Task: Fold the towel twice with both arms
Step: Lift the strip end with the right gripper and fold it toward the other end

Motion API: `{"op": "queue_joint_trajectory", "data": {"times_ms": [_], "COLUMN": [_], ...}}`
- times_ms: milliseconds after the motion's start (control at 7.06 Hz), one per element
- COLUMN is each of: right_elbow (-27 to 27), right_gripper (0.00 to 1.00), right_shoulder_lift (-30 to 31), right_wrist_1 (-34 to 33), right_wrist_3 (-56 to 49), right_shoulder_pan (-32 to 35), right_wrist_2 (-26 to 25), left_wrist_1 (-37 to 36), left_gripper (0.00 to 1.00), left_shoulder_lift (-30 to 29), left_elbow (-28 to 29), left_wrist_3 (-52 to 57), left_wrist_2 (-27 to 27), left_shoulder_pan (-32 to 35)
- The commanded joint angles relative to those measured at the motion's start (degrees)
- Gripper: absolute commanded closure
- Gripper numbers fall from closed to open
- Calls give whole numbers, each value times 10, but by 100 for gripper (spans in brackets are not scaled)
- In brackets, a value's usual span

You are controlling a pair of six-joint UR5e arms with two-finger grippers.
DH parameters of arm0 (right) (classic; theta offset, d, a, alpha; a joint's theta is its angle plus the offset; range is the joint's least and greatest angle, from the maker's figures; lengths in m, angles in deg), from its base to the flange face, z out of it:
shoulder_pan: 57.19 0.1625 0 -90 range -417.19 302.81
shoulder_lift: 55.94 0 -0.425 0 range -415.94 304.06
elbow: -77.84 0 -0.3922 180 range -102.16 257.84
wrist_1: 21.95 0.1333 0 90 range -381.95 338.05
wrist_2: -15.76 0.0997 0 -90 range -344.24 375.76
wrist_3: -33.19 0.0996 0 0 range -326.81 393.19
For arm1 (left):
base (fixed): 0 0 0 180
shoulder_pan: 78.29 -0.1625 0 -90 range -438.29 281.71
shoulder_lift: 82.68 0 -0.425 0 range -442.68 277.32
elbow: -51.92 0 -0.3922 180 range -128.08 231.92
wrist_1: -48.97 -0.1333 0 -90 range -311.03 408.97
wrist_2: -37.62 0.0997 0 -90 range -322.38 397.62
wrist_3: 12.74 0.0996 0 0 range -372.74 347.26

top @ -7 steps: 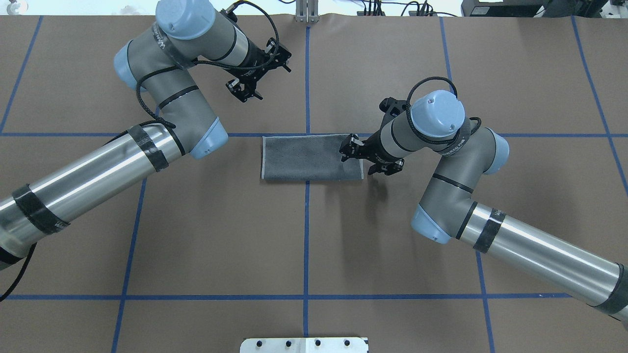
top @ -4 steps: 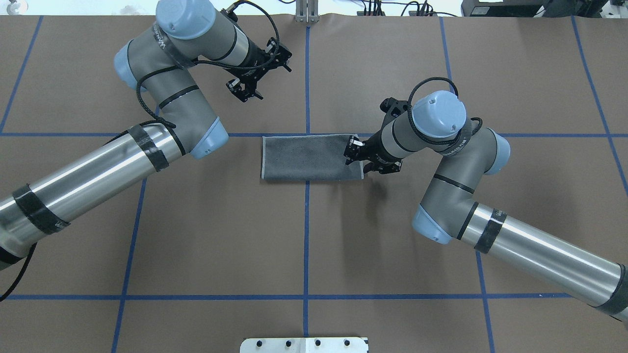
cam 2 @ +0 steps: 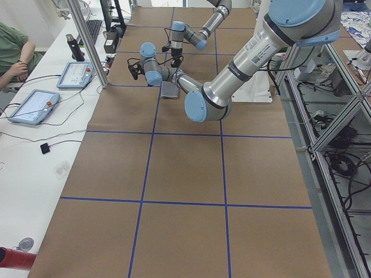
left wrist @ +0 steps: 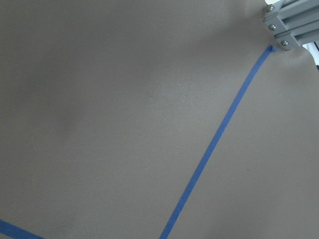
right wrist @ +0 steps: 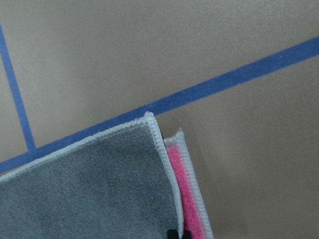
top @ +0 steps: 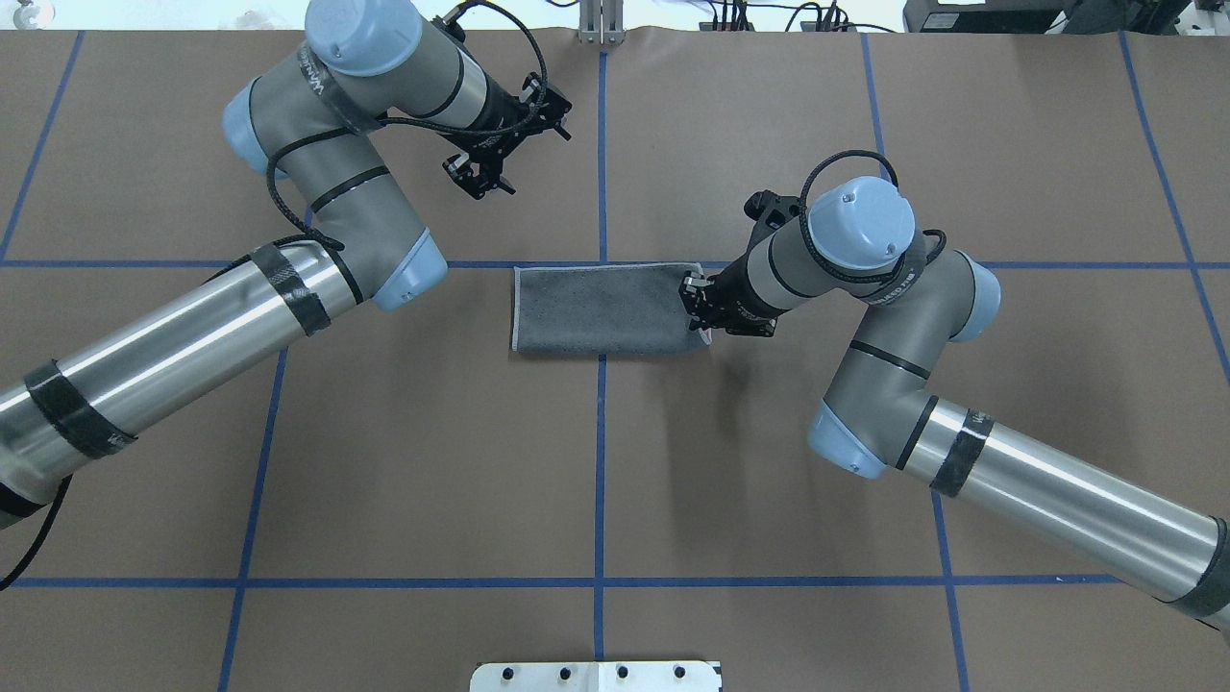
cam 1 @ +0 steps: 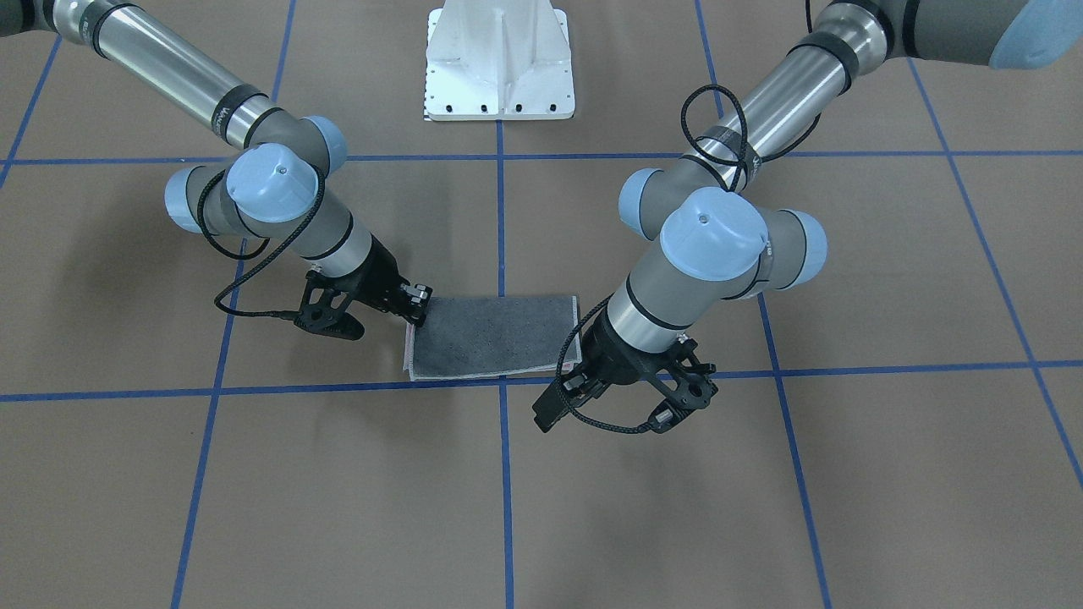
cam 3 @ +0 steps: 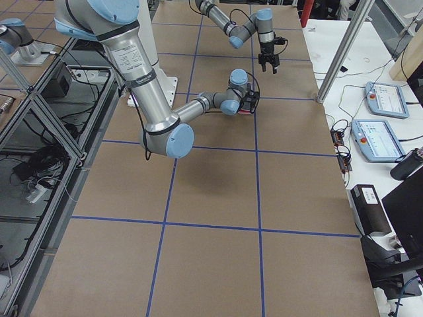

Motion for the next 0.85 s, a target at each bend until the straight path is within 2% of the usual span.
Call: {"op": "queue_joint_trajectory", "data": {"times_ms": [0, 283, 567, 709], "right_elbow": [-2, -2, -14, -28], "right_gripper": [100, 100, 100, 100], "right_shoulder_lift": [8, 22, 37, 39], "right_wrist_1": [-2, -5, -3, -6], "right_wrist_3": [-1, -2, -1, 6], "right_shoulder_pan": [45, 84, 84, 76], "right_wrist_2": [68, 104, 116, 143], "left_wrist_1": [0, 1, 1, 1], "left_gripper": [1, 0, 0, 1], "left_shoulder_lift": [0, 0, 0, 0], "left_elbow": [0, 0, 1, 1], "left_wrist_3": [0, 0, 2, 9], "left_wrist_2": [0, 0, 0, -1], "left_shoulder_pan": [1, 2, 7, 11]}}
